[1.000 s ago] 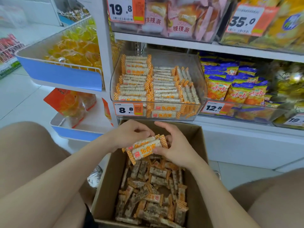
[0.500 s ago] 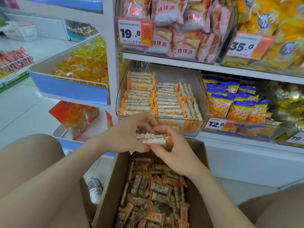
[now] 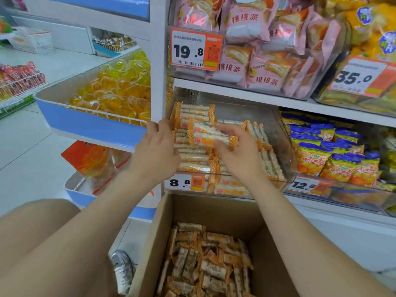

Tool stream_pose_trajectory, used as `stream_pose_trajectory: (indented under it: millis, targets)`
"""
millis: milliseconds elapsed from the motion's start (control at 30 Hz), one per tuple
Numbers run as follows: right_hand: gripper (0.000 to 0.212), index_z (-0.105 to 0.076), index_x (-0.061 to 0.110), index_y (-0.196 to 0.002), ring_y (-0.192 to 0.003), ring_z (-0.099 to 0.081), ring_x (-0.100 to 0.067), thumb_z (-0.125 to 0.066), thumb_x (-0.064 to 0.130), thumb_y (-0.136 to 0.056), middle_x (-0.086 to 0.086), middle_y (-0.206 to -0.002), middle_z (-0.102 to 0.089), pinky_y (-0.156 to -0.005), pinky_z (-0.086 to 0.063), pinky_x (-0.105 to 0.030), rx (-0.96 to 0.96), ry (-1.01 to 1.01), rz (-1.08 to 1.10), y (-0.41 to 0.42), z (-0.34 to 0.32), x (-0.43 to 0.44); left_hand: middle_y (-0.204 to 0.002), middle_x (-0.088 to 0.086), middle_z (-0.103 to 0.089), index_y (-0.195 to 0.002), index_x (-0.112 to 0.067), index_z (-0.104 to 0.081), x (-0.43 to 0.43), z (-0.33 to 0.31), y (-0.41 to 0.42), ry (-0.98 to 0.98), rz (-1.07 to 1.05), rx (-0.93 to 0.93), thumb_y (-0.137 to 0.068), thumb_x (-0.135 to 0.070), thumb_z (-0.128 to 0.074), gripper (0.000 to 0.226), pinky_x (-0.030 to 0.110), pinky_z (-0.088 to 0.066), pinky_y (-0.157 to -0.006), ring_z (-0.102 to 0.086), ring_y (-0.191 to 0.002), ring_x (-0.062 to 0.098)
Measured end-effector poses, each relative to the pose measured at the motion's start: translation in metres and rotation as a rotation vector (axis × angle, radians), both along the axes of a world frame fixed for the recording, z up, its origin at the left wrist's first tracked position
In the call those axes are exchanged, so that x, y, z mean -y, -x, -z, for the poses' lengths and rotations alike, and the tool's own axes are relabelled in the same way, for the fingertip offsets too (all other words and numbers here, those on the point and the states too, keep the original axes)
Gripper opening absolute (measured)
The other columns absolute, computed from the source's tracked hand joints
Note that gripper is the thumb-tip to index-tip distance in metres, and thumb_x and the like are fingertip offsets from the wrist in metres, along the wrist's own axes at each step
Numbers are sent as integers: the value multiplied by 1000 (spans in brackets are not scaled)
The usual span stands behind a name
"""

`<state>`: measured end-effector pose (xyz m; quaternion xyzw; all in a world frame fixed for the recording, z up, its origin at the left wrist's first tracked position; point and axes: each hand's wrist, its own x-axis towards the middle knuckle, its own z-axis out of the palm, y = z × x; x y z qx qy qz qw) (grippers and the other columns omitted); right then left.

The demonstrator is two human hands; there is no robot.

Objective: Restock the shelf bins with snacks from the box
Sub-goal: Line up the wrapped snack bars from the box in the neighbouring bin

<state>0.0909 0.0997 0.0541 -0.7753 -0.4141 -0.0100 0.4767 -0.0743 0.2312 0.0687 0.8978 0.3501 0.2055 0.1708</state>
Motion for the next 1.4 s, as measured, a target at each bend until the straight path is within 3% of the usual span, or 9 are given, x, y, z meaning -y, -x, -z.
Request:
stream_pose_trajectory:
  millis: [133, 233, 333, 500, 733, 867, 1000, 1233, 1400]
  targets:
    - [36, -68, 22, -134, -124, -58, -5, -73, 21, -98, 10, -132, -67, -107, -38, -19, 23, 130, -74, -19, 6, -43, -118, 18, -47, -130, -2, -38, -7, 2, -7, -100, 12, -131, -94, -2, -55, 40, 41, -40, -67, -60, -96, 42]
    - [30, -70, 26, -129, -129, -55, -25, -70, 23, -99, 1, -136, -64, -114, -35, -31, 147, 230, -16, -30, 16, -65, -121, 16, -48, -133, -2, -36, -9, 2, -8, -186, -11, -203, -91, -2, -58, 47, 40, -42, -64, -63, -93, 38]
    - [25, -73, 23, -120, -138, -45, -29, -67, 14, -97, -8, -138, -56, -120, -31, -36, 258, 275, 26, -29, 17, -81, -127, 15, -47, -140, -1, -31, -7, 0, -10, -220, -29, -239, -93, -4, -58, 54, 36, -39, -63, -63, -95, 35]
    - [26, -64, 19, -127, -138, -46, -35, -60, 10, -103, -11, -143, -50, -114, -45, -48, 432, 378, -94, -28, 14, -92, -127, 13, -43, -142, -2, -32, -8, 5, -13, -288, -37, -276, -90, -3, -61, 59, 31, -38, -58, -44, -78, 21]
    - [27, -66, 13, -131, -108, -66, -32, -61, 13, -105, -15, -134, -56, -90, -49, -31, 360, 323, 51, -16, 12, -93, -124, 13, -43, -137, -4, -35, -6, 4, -11, -279, -24, -230, -91, -1, -60, 52, 30, -39, -60, -40, -76, 19]
    - [27, -71, 16, -121, -107, -67, -25, -64, 3, -99, -9, -128, -63, -97, -53, -33, 386, 239, 1, -15, 10, -92, -123, 13, -45, -137, -3, -36, -9, 10, -13, -285, -32, -214, -89, -4, -63, 56, 29, -40, -59, -44, -73, 21]
    - [25, -73, 21, -116, -112, -63, -31, -71, 10, -93, -6, -120, -67, -97, -55, -47, 426, 257, 42, -16, 14, -89, -122, 14, -47, -136, -4, -36, -10, 13, -12, -276, -40, -198, -89, -4, -64, 54, 32, -44, -58, -56, -74, 26]
    - [37, -69, 20, -128, -124, -55, -30, -66, 13, -91, -7, -130, -63, -108, -47, -48, 483, 241, 61, -7, 7, -68, -113, 10, -44, -129, -9, -39, -10, 11, -6, -153, -24, -85, -95, -6, -57, 39, 39, -38, -63, -57, -84, 34]
    - [24, -73, 22, -116, -97, -66, -10, -56, 18, -99, 8, -105, -72, -87, -56, -32, 354, 106, -70, 31, 1, -6, -113, 16, -51, -117, -8, -52, 0, 10, 4, -426, -32, 72, -84, -4, -62, 34, 42, -37, -68, -50, -94, 37]
